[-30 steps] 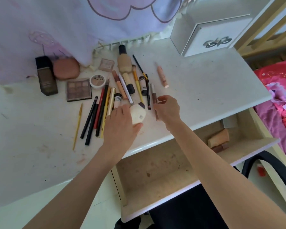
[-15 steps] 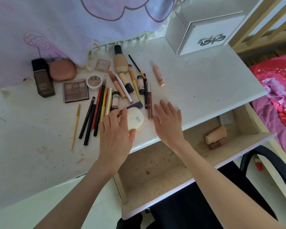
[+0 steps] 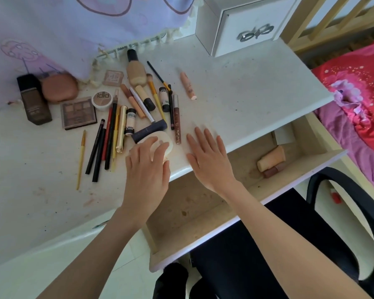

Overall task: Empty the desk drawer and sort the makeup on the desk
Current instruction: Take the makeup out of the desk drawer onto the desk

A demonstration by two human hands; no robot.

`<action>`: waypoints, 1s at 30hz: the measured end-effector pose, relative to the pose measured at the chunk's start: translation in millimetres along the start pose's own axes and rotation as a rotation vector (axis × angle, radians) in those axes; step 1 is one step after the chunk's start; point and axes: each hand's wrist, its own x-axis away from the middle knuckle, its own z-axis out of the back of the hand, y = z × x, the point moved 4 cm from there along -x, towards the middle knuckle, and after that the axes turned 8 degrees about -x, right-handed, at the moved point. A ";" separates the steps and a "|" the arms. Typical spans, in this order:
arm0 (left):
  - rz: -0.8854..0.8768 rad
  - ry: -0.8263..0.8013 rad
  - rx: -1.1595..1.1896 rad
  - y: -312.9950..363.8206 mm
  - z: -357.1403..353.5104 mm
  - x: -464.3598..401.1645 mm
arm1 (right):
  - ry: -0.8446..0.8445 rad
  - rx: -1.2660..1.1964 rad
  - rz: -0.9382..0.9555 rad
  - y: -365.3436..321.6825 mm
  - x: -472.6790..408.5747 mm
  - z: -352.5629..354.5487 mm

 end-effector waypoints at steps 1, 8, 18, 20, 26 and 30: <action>-0.065 0.017 0.046 9.9 -0.9 3.4 | 0.008 -0.028 0.039 3.6 6.7 0.7; -0.345 -0.302 0.386 94.3 -38.1 20.2 | 0.249 -0.201 -0.209 98.7 71.2 17.3; 0.001 -0.628 0.536 206.5 -153.2 -29.1 | -0.251 0.034 -0.609 252.7 51.4 12.9; 0.007 -0.611 0.525 225.8 -170.9 -37.5 | -0.276 0.053 -0.621 264.7 38.8 -0.1; 0.211 -0.631 0.540 256.6 -212.7 -53.9 | -0.358 0.034 -0.645 287.2 20.2 -14.3; 0.300 -0.658 0.505 260.6 -218.9 -61.5 | -0.360 -0.043 -0.660 295.7 11.9 -16.6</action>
